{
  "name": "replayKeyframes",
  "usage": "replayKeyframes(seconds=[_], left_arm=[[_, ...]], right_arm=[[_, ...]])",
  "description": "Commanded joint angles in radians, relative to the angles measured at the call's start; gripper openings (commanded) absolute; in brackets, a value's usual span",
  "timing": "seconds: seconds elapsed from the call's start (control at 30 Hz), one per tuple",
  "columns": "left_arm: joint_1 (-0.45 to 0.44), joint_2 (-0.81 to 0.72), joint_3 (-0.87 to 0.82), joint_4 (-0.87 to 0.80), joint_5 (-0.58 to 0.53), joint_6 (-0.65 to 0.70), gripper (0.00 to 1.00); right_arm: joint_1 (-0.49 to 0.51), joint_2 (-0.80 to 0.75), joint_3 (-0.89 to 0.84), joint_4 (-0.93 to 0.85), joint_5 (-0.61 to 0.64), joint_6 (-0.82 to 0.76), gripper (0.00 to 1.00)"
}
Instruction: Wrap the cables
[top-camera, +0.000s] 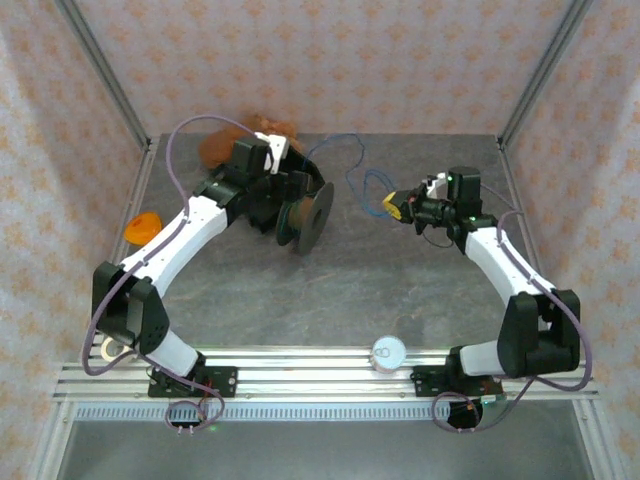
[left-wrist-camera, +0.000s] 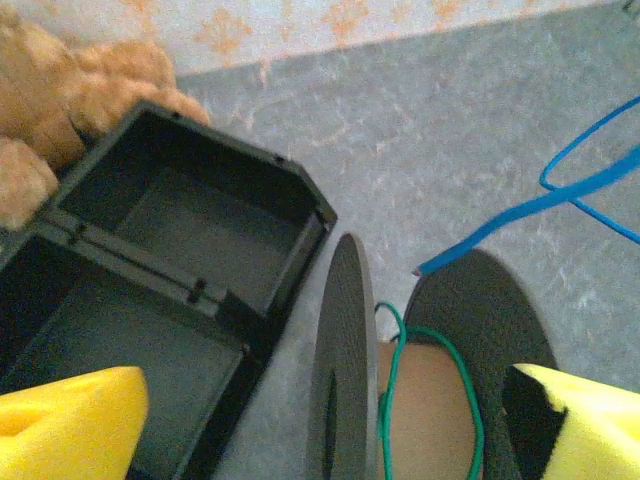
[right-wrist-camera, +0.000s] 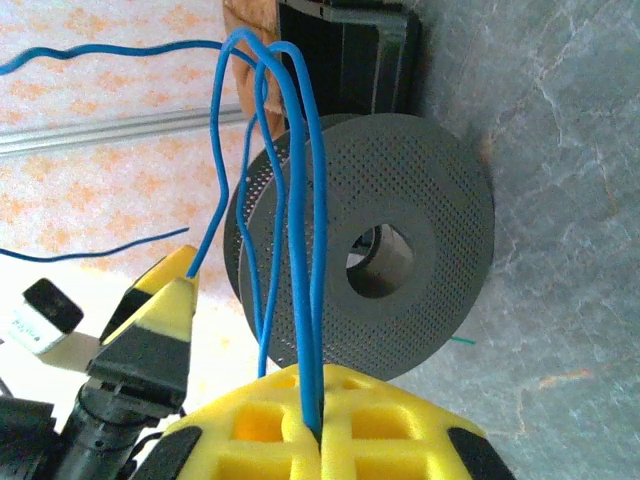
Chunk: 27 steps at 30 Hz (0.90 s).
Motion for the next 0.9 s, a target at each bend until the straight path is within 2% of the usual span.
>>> replayKeyframes(seconds=[0.0,0.1,0.27,0.47,0.67,0.87], left_arm=[[0.007,-0.048,-0.061,0.022,0.050,-0.038,0.85],[0.003,-0.056,-0.117,0.024,0.046,-0.050,0.63],[0.002,-0.079,-0.192,0.060,0.032,-0.066,0.57],[0.003,-0.075,-0.206,0.063,0.024,-0.075,0.44],[0.004,-0.087,-0.203,0.060,0.017,-0.076,0.44],[0.003,-0.127,-0.217,0.065,0.019,-0.074,0.60]], right_arm=[[-0.008,-0.044,-0.007,-0.047,-0.025,-0.043,0.00],[-0.008,-0.061,-0.017,-0.062,-0.030,-0.047,0.00],[-0.008,-0.104,-0.046,-0.098,-0.030,-0.063,0.00],[-0.008,-0.135,-0.091,-0.112,-0.040,-0.066,0.00],[-0.009,-0.148,-0.115,-0.118,-0.047,-0.072,0.00],[0.003,-0.133,-0.120,-0.089,-0.042,-0.054,0.00]])
